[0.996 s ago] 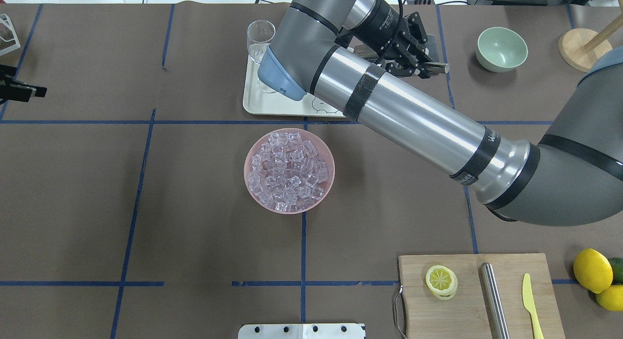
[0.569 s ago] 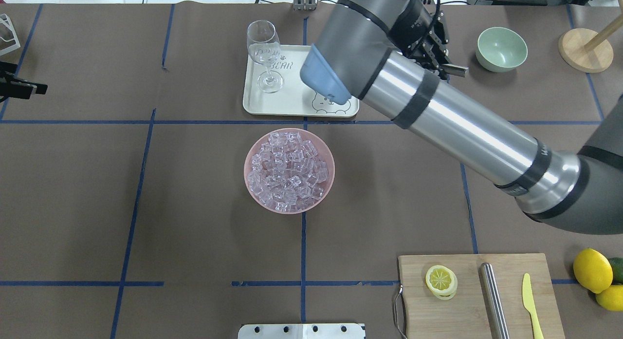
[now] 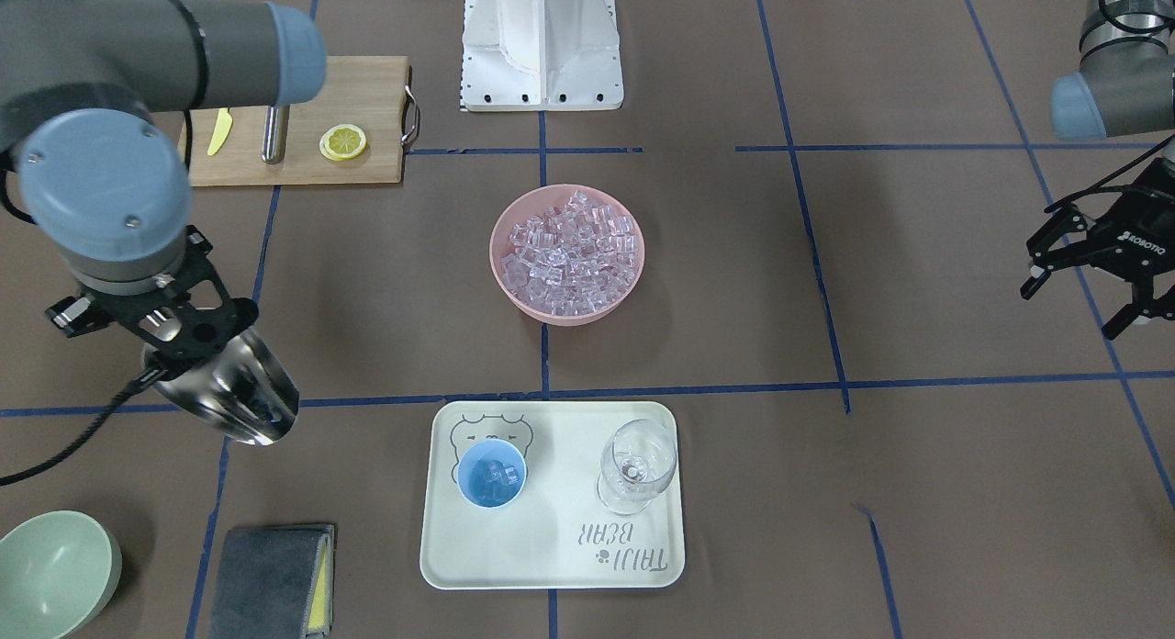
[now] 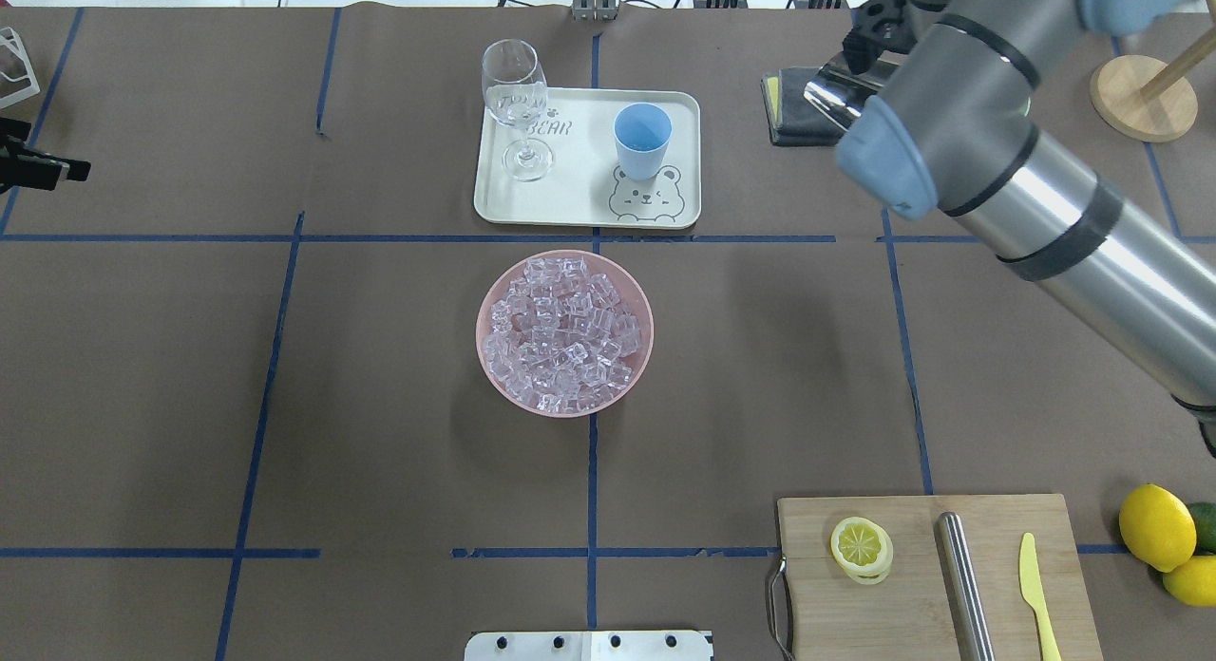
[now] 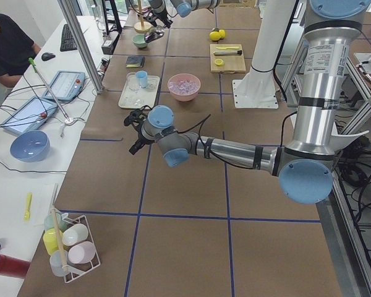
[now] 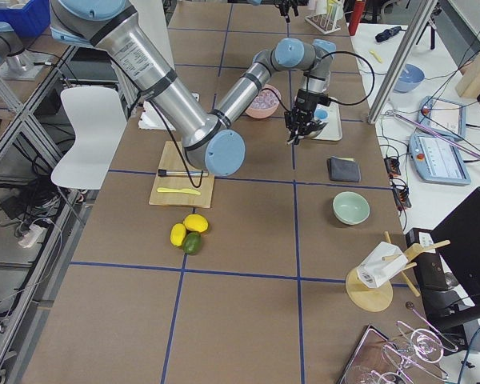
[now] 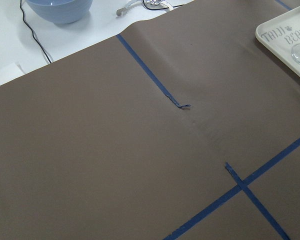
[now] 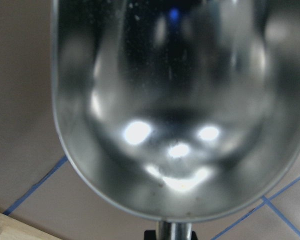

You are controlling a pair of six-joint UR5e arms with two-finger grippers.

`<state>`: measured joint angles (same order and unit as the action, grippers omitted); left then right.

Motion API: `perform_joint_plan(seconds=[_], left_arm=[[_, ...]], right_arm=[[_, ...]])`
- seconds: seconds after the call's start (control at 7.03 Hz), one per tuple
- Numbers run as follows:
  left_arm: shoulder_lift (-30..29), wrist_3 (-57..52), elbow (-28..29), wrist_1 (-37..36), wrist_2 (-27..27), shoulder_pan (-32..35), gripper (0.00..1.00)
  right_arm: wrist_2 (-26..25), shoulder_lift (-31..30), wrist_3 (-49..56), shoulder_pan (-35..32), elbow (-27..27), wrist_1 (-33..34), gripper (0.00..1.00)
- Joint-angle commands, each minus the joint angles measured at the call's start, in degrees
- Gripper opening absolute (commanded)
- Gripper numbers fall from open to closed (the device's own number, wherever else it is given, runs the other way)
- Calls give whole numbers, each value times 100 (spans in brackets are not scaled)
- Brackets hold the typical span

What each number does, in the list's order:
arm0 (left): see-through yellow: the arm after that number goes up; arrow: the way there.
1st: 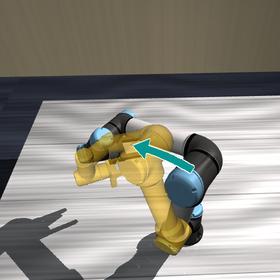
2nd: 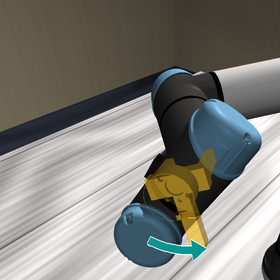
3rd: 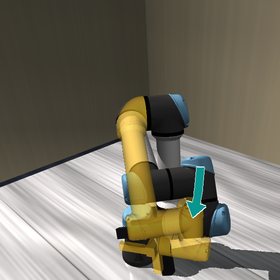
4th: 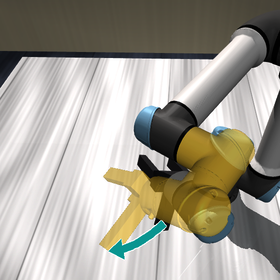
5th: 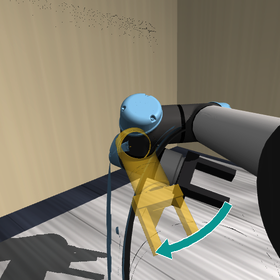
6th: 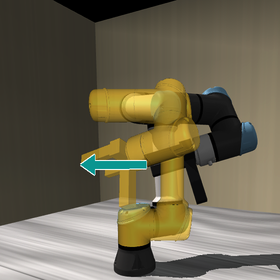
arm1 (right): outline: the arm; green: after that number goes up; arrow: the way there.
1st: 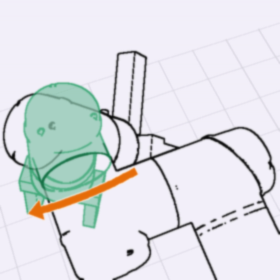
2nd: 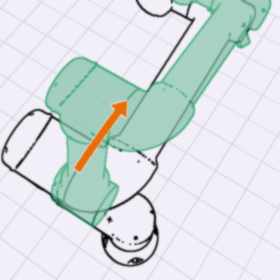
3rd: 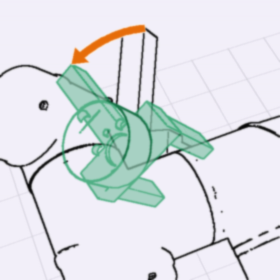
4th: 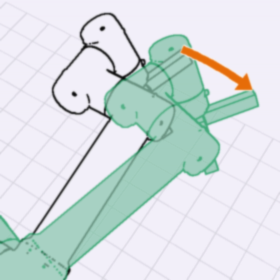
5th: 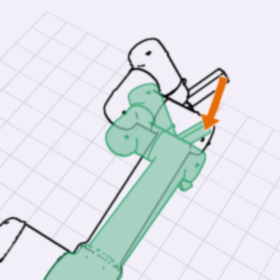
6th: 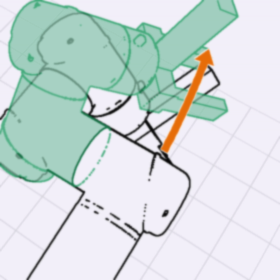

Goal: Put ice in cup with scoop
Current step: 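Carry the empty scoop with the right gripper back to its table spot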

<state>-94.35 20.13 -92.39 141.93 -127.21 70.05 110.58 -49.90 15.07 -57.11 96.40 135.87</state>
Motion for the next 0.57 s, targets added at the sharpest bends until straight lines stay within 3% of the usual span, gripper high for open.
perform_joint_plan(seconds=[0.0, 0.14, 0.28, 0.43], left_arm=[[48, 0, -156, -8, -5, 35, 100], [100, 0, -313, -77, -14, 44, 100], [83, 0, -585, -496, -5, 122, 100], [40, 0, -805, -822, -5, 140, 100]], right_arm=[[254, -913, -240, -701, 650, -271, 0], [288, -1264, -15, -1009, 713, -437, 0], [471, -1720, 126, -1256, 801, -1091, 0], [752, -1890, 58, -1476, 627, -1333, 0]])
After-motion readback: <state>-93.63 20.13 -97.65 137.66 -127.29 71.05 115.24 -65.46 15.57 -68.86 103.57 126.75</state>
